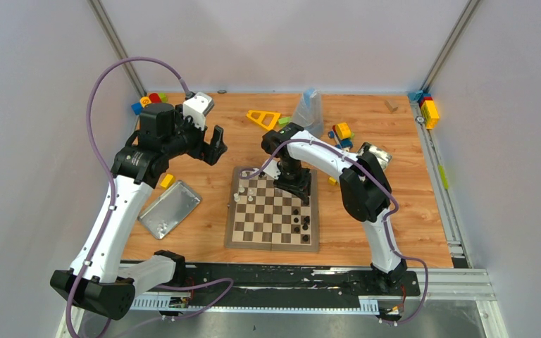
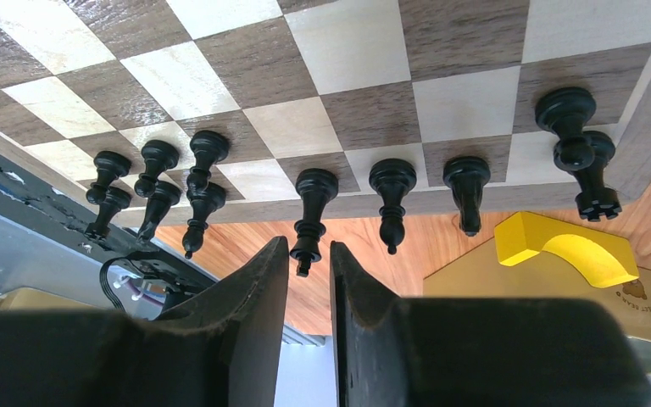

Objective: Set up the chess pieces on the board
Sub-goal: Move the chessboard to the center of the board.

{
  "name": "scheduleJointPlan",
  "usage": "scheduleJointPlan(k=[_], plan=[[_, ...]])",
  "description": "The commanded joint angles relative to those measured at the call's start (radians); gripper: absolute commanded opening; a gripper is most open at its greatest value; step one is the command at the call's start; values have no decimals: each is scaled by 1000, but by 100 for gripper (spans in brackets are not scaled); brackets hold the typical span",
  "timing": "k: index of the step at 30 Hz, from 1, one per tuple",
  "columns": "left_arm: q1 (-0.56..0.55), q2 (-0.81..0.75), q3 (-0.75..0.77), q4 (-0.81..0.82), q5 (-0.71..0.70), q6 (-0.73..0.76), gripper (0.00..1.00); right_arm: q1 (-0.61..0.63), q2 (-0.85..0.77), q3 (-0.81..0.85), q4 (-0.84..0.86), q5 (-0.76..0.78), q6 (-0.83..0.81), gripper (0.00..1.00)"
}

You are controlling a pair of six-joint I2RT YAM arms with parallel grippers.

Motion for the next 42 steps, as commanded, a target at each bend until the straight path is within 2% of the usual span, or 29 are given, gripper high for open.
scheduleJointPlan(k=[1, 32, 37, 42], plan=[[8, -19, -2, 19, 8, 21, 100, -3, 12, 37, 14, -6, 1, 25], [8, -22, -4, 22, 8, 21, 100, -8, -67, 97, -6, -58, 21, 30], [8, -19, -3, 22, 6, 21, 100, -62, -152, 134, 28, -108, 39, 33], [8, -11, 1, 24, 13, 17, 100, -212, -245, 83, 133, -175, 90, 34]])
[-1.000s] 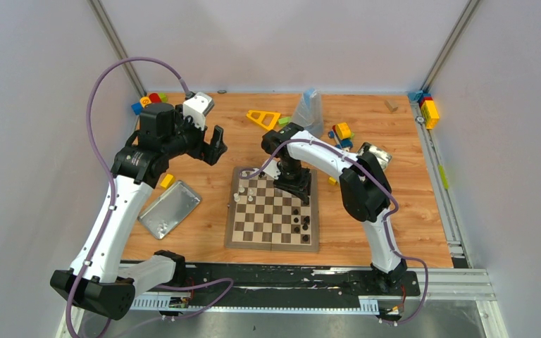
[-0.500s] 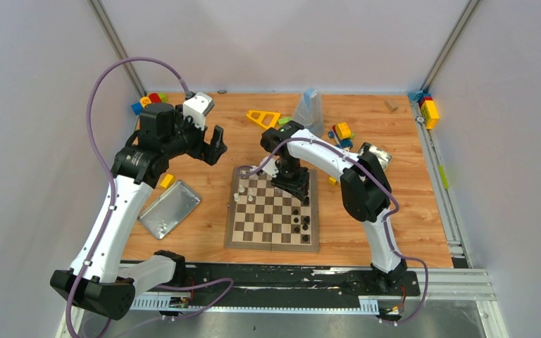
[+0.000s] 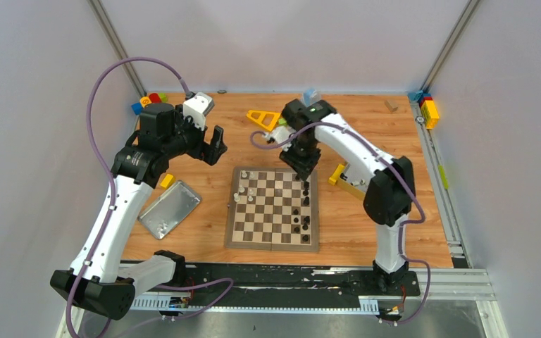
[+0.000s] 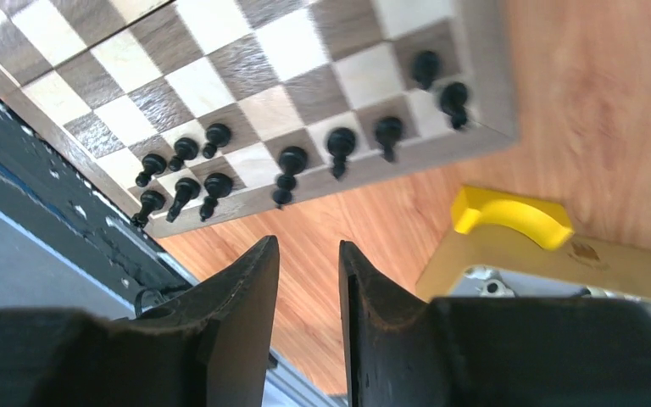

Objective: Set up the chess pieces on the board
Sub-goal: Move the chessboard to the center of the board.

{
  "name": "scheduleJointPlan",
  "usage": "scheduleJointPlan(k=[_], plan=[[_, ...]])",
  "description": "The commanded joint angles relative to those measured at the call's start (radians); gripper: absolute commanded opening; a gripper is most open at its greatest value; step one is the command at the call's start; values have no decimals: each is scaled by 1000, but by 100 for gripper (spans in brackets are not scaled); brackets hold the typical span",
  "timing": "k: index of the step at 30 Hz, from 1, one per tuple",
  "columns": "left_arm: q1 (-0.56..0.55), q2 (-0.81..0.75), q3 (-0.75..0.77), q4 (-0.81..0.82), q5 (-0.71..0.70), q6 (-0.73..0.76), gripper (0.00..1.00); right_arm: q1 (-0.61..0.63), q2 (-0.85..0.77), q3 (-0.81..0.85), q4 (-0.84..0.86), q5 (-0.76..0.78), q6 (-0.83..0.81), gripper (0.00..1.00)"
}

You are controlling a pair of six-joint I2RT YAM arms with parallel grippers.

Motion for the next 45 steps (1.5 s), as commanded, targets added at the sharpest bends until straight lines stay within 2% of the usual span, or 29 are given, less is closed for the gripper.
scheduleJointPlan(k=[1, 10, 14, 18, 25, 31, 45], plan=[[8, -8, 2, 24, 13, 13, 100, -163, -139, -15, 126, -69, 73, 34], [8, 12, 6, 26, 23, 14, 100, -514, -250, -260, 443, -6, 256, 38], [8, 20, 8, 28, 30, 10, 100, -606, -260, -356, 569, 45, 294, 39], [9, 21, 5, 33, 31, 11, 100, -648, -220, -393, 659, 81, 314, 40], [8, 10, -6, 31, 23, 15, 100, -656, -172, -471, 678, -63, 305, 34], [8, 22, -3, 37, 28, 13, 100, -618, -214, -615, 683, -116, 250, 28], [8, 46, -5, 54, -59, 41, 100, -485, -577, -973, 528, -189, -51, 25]])
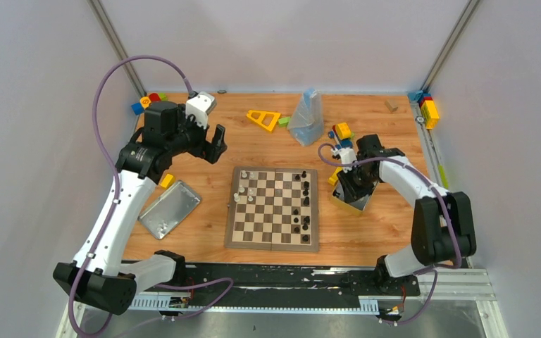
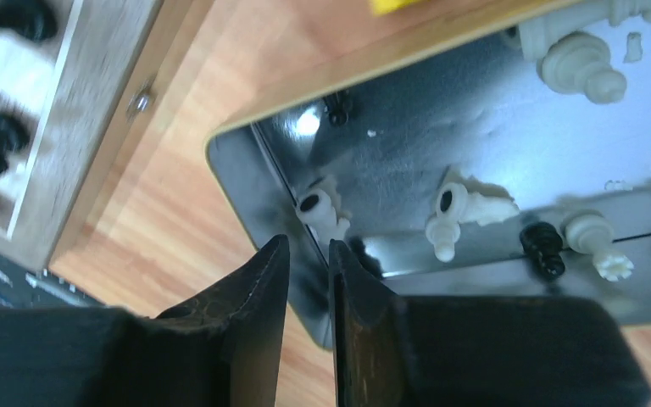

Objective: Set up the chess pieces on the board
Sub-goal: Move the chessboard to the center of the board, then pick up the chess piece from the storage box.

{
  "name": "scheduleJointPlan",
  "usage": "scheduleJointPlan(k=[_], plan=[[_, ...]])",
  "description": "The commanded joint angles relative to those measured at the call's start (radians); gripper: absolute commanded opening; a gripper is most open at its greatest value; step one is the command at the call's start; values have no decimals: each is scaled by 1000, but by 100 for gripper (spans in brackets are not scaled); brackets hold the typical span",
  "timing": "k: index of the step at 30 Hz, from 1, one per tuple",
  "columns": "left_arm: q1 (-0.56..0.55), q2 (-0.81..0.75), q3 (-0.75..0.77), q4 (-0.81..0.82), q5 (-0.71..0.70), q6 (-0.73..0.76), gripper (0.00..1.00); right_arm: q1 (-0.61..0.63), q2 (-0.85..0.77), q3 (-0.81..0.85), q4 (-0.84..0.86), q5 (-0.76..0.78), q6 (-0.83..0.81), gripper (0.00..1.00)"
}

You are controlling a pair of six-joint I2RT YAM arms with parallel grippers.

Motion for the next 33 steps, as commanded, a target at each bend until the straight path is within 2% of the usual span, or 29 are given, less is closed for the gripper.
scheduleJointPlan(k=[1, 5, 9, 11, 15, 22, 26, 33], plan=[[7, 19, -1, 45, -42, 31, 100, 16, -119, -78, -103, -48, -147, 26], [7, 35, -5, 46, -67, 39, 100, 15, -182, -126, -162, -30, -216, 26], [7, 53, -5, 48, -81, 46, 100, 12, -183, -130, -151, 4, -244, 26], [7, 60, -2, 48, -85, 49, 100, -4, -178, -101, -121, 12, -224, 26], [7, 64, -2, 52, -85, 50, 100, -42, -145, 1, -18, 21, -121, 34], [7, 65, -9, 58, -75, 49, 100, -55, 4, 106, 136, 152, 20, 46], [7, 56, -16, 63, -69, 47, 100, -82, 63, 144, 189, 145, 88, 46], [7, 45, -24, 70, -52, 41, 100, -92, 92, 134, 266, 154, 184, 37]])
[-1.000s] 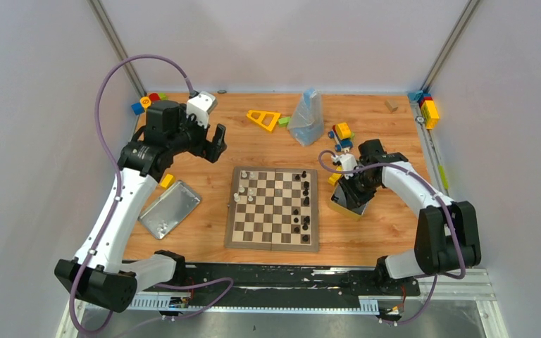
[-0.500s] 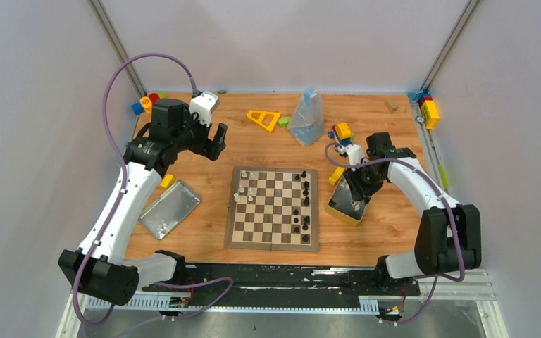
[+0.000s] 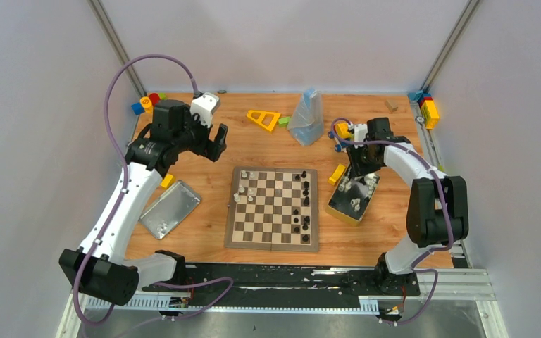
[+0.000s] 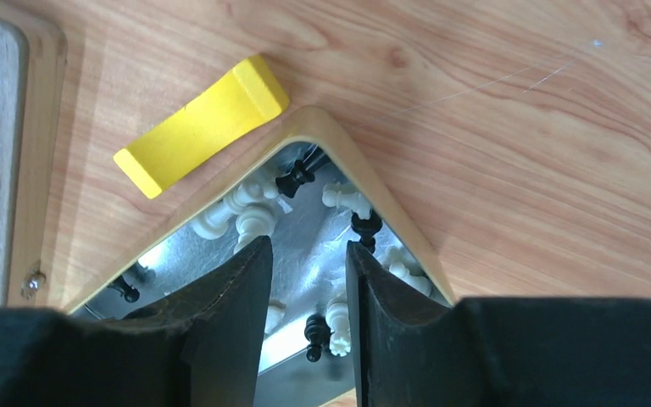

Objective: Set up the chess pieces on the board
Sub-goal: Pick up the chess piece from the storage box.

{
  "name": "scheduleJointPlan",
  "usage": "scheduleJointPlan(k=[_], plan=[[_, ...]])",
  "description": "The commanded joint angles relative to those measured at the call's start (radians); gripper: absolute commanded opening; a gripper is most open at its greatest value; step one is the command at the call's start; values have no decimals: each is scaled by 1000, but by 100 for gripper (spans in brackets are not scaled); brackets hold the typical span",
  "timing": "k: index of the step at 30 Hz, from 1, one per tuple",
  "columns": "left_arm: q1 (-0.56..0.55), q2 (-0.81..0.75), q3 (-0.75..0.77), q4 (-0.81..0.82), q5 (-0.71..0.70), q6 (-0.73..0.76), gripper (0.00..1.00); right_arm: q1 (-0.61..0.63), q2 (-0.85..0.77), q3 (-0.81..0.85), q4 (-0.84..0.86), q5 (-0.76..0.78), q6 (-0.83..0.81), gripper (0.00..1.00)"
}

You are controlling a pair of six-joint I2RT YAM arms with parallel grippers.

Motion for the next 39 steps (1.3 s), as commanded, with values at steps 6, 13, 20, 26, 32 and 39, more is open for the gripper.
scheduleJointPlan(k=[6, 13, 20, 26, 32, 39], plan=[[7, -30, -15, 47, 21, 7, 100, -7, 15, 20, 104, -14, 148, 33], [7, -42, -18, 49, 27, 3, 100, -6, 48, 5, 122, -14, 179, 33], [7, -43, -19, 52, 37, 1, 100, -7, 94, 1, 155, 2, 200, 32], [7, -49, -25, 55, 39, 0, 100, -4, 149, 3, 162, 17, 206, 32], [7, -46, -25, 57, 44, -2, 100, -5, 191, 0, 168, 29, 199, 30], [7, -50, -30, 56, 42, 0, 100, -6, 163, 3, 166, 38, 191, 21]])
